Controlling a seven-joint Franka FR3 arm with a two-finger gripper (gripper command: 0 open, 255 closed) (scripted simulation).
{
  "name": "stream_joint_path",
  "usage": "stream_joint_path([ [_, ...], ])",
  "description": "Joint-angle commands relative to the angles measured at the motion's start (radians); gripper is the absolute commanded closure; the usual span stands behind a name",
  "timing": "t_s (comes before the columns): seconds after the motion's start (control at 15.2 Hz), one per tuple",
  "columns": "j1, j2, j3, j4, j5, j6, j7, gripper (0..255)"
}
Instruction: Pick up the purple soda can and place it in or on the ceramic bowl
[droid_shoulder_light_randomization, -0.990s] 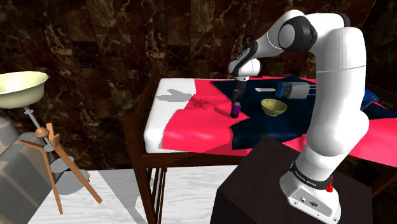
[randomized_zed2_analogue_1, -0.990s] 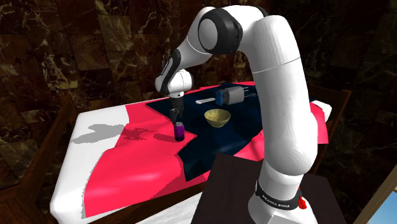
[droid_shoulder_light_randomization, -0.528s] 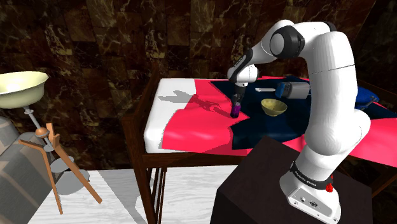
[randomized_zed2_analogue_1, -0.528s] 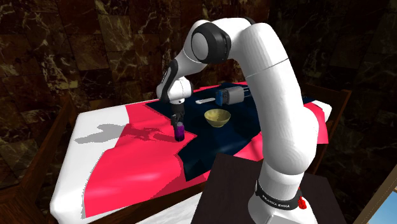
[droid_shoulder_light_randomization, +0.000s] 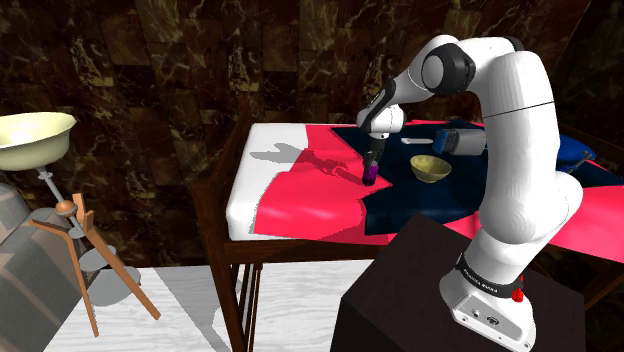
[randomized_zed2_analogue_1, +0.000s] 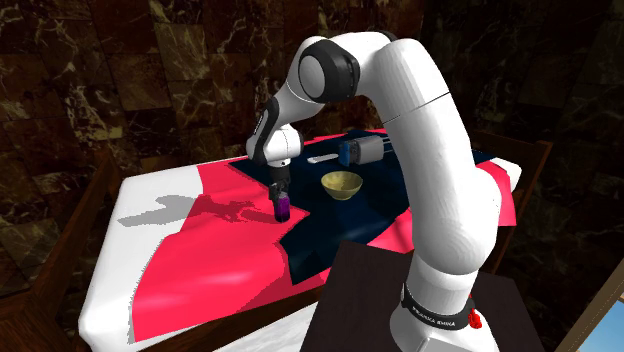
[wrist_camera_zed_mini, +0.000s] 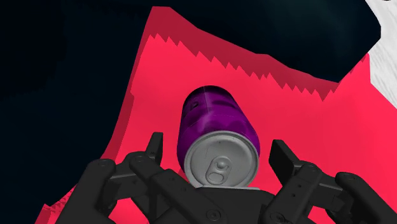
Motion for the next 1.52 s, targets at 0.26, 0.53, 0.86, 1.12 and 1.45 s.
stream_joint_path([
  [0.26, 0.000, 0.000, 0.000, 0.000, 0.000, 0.000, 0.000, 255],
  [0.53, 0.000, 0.000, 0.000, -0.001, 0.000, 0.000, 0.000, 255],
  [0.86, 0.007, -0.030, -0.010, -0.003, -0.012, -0.027, 0.008, 255],
  [1.12, 0.016, -0.069, -0.022, -0.003, -0.029, -0.065, 0.019, 255],
  [1.45, 0.026, -0.116, -0.036, 0.002, -0.050, -0.114, 0.032, 255],
])
